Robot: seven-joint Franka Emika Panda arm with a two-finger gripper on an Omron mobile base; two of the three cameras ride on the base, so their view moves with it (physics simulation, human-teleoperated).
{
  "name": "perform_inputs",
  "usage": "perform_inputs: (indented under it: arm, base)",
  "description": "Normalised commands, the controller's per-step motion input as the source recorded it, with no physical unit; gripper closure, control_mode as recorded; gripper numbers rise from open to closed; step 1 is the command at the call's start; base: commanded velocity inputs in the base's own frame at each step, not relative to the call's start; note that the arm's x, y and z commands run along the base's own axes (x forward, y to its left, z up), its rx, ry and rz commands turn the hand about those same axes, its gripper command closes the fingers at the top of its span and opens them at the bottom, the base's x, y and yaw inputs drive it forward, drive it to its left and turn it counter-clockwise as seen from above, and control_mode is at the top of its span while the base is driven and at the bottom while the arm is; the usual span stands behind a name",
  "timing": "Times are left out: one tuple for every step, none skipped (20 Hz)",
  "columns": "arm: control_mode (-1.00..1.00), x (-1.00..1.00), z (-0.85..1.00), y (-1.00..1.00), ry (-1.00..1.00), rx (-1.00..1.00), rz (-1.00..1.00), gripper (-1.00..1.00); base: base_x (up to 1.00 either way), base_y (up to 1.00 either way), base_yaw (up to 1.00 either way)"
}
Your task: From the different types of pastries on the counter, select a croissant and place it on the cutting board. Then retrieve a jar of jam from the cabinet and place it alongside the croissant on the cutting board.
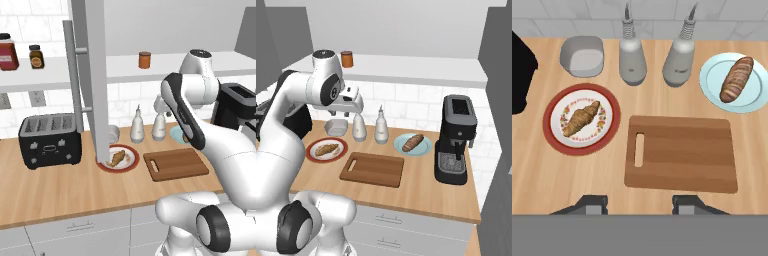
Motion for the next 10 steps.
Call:
perform_inputs:
  arm:
    - [-1.0, 0.06, 0.0, 0.0, 0.0, 0.12, 0.0, -1.0]
    - [-1.0, 0.11, 0.0, 0.0, 0.0, 0.11, 0.0, -1.0]
    - [-1.0, 0.09, 0.0, 0.0, 0.0, 0.11, 0.0, -1.0]
    - [-1.0, 0.06, 0.0, 0.0, 0.0, 0.11, 0.0, -1.0]
    - [-1.0, 0.05, 0.0, 0.0, 0.0, 0.11, 0.0, -1.0]
    - [-1.0, 0.05, 0.0, 0.0, 0.0, 0.11, 0.0, -1.0]
    - [-1.0, 0.04, 0.0, 0.0, 0.0, 0.11, 0.0, -1.0]
    - [-1.0, 0.01, 0.0, 0.0, 0.0, 0.11, 0.0, -1.0]
    - [-1.0, 0.01, 0.0, 0.0, 0.0, 0.11, 0.0, -1.0]
    - [-1.0, 0.0, 0.0, 0.0, 0.0, 0.1, 0.0, -1.0]
  base:
    - [0.0, 0.0, 0.0]
    - [0.0, 0.0, 0.0]
    - [0.0, 0.0, 0.0]
    - [0.0, 0.0, 0.0]
    - [0.0, 0.0, 0.0]
    - [0.0, 0.0, 0.0]
    - [0.0, 0.0, 0.0]
    - [0.0, 0.0, 0.0]
    - [0.0, 0.0, 0.0]
    - [0.0, 0.0, 0.0]
